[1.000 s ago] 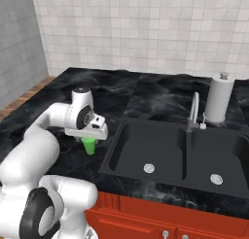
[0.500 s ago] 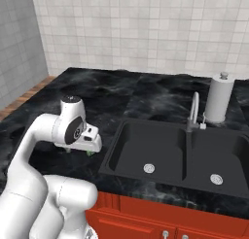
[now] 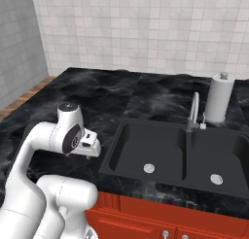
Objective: Pick the cup and bowl from the counter and place them on the counter next to the sink.
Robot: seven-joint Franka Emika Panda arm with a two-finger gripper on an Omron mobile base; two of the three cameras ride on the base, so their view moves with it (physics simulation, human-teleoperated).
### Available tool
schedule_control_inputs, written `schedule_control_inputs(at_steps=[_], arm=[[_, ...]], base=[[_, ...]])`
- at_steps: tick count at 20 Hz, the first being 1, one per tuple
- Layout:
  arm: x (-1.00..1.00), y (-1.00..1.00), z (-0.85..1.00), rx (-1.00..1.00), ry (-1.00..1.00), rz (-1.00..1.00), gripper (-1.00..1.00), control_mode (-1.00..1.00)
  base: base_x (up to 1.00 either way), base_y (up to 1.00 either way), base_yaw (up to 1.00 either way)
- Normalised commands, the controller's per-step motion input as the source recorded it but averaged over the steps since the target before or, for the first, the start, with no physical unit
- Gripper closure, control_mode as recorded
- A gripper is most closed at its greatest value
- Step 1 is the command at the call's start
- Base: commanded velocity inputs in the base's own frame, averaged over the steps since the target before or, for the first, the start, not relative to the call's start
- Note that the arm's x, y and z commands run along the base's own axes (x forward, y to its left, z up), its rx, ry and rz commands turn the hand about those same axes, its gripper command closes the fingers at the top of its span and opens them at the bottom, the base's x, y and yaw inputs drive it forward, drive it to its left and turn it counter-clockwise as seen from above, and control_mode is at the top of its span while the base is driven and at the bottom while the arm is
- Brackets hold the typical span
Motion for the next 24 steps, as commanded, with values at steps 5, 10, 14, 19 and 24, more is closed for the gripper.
schedule_control_inputs(at_steps=[5, 10, 14, 19, 24], arm=[[0.0, 0.0, 0.0, 0.0, 0.0, 0.0, -1.0, 1.0], [0.0, 0.0, 0.0, 0.0, 0.0, 0.0, -1.0, 1.0], [0.0, 0.0, 0.0, 0.0, 0.0, 0.0, -1.0, 1.0], [0.0, 0.0, 0.0, 0.0, 0.0, 0.0, -1.0, 1.0], [0.0, 0.0, 0.0, 0.0, 0.0, 0.0, -1.0, 1.0]], base=[[-0.07, 0.0, -0.01], [-0.95, -0.17, -0.17], [-0.29, -0.06, -0.45], [0.0, -0.09, -0.84], [0.06, 0.0, -0.92]])
